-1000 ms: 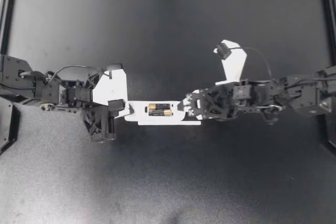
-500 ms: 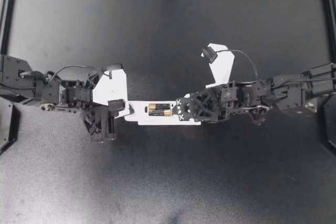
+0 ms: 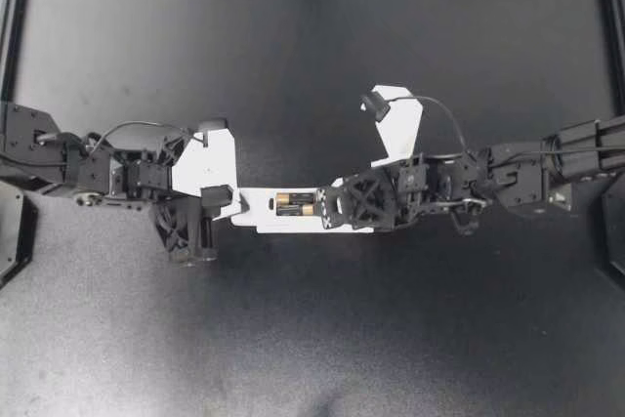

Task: Place the battery into the slot of the remote controller.

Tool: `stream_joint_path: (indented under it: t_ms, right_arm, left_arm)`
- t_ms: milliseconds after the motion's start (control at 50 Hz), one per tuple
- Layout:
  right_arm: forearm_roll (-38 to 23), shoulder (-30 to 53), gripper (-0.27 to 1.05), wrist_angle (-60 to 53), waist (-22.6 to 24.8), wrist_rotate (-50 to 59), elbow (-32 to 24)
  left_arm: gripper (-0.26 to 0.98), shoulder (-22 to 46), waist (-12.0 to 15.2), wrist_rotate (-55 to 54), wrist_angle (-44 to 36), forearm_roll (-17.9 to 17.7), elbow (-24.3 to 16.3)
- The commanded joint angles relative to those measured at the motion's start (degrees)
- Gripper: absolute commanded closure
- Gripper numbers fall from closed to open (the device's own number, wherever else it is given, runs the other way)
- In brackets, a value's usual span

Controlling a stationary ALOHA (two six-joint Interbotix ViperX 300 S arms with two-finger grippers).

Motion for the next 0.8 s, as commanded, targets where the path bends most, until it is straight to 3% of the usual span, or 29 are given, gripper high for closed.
stream_joint_path:
  t_ms: [0,300,580,780]
  right_arm:
    - [-0.79,-0.62,0.86,0.53,0.09,-0.09,-1.58]
    - [-5.19,-4.04,0.86,4.04,-0.53,-0.88,-0.62]
    - [-22.41,-13.36,0.86,10.63,-0.7,-6.59,1.58]
    - [-27.86,-16.0,0.86,14.06,-0.7,-7.03,3.34]
  left_arm:
    - [0.88,-0.53,0.18,0.09,-0.09,-0.09,-0.35]
    - [0.88,-0.62,0.18,0.09,-0.26,-0.09,-0.88]
    - [0.89,-2.29,0.18,0.53,-2.02,-0.09,-5.54]
    - [0.89,0.7,0.09,0.7,-1.67,-0.09,-10.63]
